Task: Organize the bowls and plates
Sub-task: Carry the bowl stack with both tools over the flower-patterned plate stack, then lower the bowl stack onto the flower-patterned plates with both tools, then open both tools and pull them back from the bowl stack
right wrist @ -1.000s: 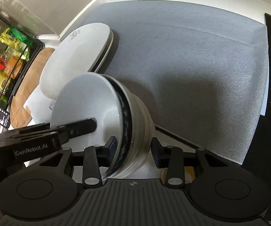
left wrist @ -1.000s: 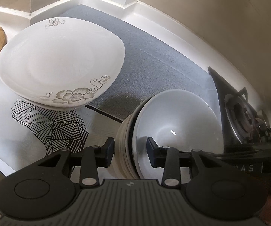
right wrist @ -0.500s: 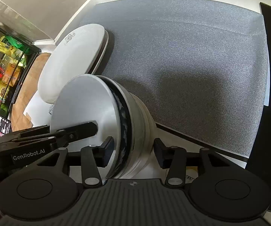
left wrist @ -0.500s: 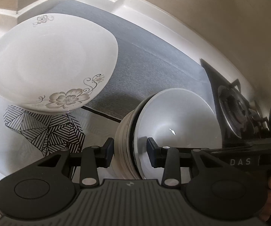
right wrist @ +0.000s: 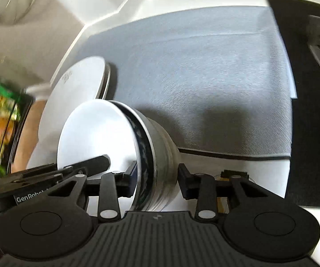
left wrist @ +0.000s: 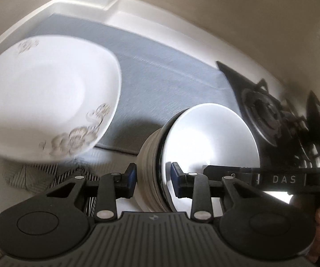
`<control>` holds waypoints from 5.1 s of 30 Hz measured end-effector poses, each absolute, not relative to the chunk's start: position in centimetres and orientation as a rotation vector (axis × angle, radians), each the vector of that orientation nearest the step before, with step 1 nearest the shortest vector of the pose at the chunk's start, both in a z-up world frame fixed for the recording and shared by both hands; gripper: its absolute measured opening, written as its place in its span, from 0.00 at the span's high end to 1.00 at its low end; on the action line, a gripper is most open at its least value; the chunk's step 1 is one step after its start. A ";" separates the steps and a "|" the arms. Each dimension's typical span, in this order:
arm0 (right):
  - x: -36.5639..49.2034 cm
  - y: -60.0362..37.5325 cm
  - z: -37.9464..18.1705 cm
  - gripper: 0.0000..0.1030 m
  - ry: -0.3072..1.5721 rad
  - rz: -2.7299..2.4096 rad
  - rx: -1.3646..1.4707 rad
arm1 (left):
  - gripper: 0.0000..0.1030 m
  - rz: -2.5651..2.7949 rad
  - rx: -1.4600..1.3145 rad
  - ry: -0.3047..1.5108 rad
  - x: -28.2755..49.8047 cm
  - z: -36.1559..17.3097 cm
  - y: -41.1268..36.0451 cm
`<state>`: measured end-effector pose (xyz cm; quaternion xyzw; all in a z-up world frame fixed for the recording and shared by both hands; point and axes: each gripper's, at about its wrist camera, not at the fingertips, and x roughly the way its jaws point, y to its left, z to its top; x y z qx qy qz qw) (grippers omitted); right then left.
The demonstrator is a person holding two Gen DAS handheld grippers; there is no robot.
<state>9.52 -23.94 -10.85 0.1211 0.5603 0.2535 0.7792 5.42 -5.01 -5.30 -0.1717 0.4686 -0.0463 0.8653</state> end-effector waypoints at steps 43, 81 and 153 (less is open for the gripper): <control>13.1 -6.6 -6.8 0.63 1.111 0.499 0.214 | 0.66 -0.006 -0.489 0.882 6.9 -3.3 13.7; 12.8 -5.9 -6.2 0.60 1.106 0.495 0.190 | 0.56 0.069 -0.506 0.707 3.7 -0.2 16.6; 13.2 -27.8 -11.0 0.51 0.977 0.370 0.294 | 0.17 0.241 -0.192 0.808 1.7 -2.4 -3.6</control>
